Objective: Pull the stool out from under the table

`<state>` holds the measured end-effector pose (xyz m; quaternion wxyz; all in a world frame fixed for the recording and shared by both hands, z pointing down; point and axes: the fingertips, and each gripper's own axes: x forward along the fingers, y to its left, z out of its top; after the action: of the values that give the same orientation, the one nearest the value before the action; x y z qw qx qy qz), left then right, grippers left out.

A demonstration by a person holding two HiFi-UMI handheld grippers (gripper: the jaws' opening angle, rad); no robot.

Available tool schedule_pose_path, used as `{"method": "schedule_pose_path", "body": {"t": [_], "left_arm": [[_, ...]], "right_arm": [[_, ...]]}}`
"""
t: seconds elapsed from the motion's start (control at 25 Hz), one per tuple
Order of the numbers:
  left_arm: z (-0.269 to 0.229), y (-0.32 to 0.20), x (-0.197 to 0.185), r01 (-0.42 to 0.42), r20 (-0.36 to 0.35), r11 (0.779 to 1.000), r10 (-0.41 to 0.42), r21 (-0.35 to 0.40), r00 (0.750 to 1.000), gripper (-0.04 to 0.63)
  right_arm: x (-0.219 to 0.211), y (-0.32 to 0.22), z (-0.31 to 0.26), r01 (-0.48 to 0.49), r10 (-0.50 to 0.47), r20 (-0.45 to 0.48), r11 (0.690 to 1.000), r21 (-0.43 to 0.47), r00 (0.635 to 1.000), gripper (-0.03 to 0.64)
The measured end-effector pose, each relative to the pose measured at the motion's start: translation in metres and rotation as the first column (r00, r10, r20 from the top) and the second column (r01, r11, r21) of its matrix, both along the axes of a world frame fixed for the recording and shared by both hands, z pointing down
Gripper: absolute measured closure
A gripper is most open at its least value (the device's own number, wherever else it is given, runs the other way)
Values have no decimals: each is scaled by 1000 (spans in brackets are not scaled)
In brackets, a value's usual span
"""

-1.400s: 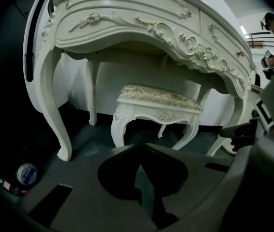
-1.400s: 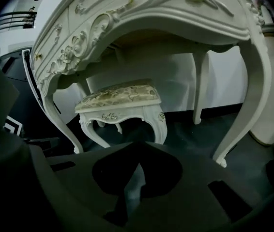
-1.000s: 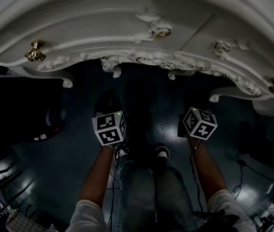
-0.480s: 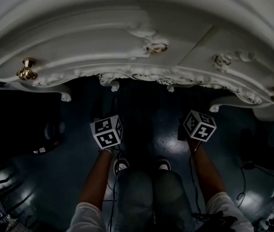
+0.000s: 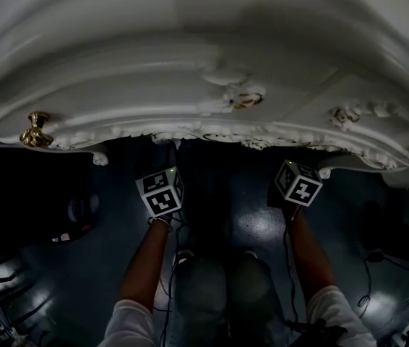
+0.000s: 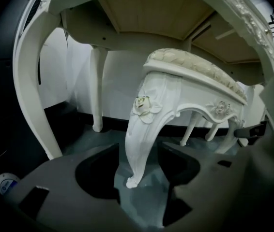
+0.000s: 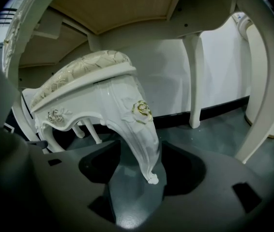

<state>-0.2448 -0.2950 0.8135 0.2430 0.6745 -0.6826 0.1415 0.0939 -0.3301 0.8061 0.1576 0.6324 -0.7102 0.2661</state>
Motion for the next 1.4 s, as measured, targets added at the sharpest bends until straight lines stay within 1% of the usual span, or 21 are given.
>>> {"method": "schedule_pose_path", "body": {"t": [0.12, 0.24, 0.44, 0.6, 0.68, 0.92, 1.04, 1.16, 1.32, 1.4], "left_arm": [[5, -11, -4, -11, 19, 1000, 10, 4, 1000, 359], [7, -20, -3, -42, 59, 999, 41, 9, 997, 350], [6, -31, 1, -93, 98, 996, 91, 19, 991, 350], [6, -33, 1, -79, 86, 997, 77, 20, 993, 350], [6, -33, 1, -75, 91, 997, 73, 24, 993, 350], [8, -30, 0, -116, 112, 993, 115, -2, 987, 353], [8, -23, 1, -126, 113, 992, 125, -7, 986, 353], [8, -9, 2, -140, 110, 990, 142, -22, 984, 353], [8, 12, 3, -155, 104, 987, 158, -40, 982, 353], [9, 21, 3, -164, 102, 985, 168, -49, 981, 353]], "right_arm": [[-4, -11, 3, 3, -3, 4, 1000, 20, 1000, 371], [-3, -14, 14, -15, 15, 31, 1000, -8, 999, 367], [-6, -19, 12, 7, -7, 19, 1000, 16, 1000, 362], [-3, -21, 14, 47, -47, -19, 999, 15, 999, 361], [-3, -21, 15, 58, -58, -34, 998, 11, 998, 362], [-2, -18, 16, 67, -67, -56, 998, -9, 996, 364], [-2, -8, 16, 61, -62, -52, 998, -23, 997, 364], [-2, 8, 11, 75, -78, -75, 996, -41, 994, 365], [-4, 28, 9, 98, -102, -76, 994, -58, 992, 367], [-3, 37, 9, 108, -114, -93, 992, -64, 989, 367]]}}
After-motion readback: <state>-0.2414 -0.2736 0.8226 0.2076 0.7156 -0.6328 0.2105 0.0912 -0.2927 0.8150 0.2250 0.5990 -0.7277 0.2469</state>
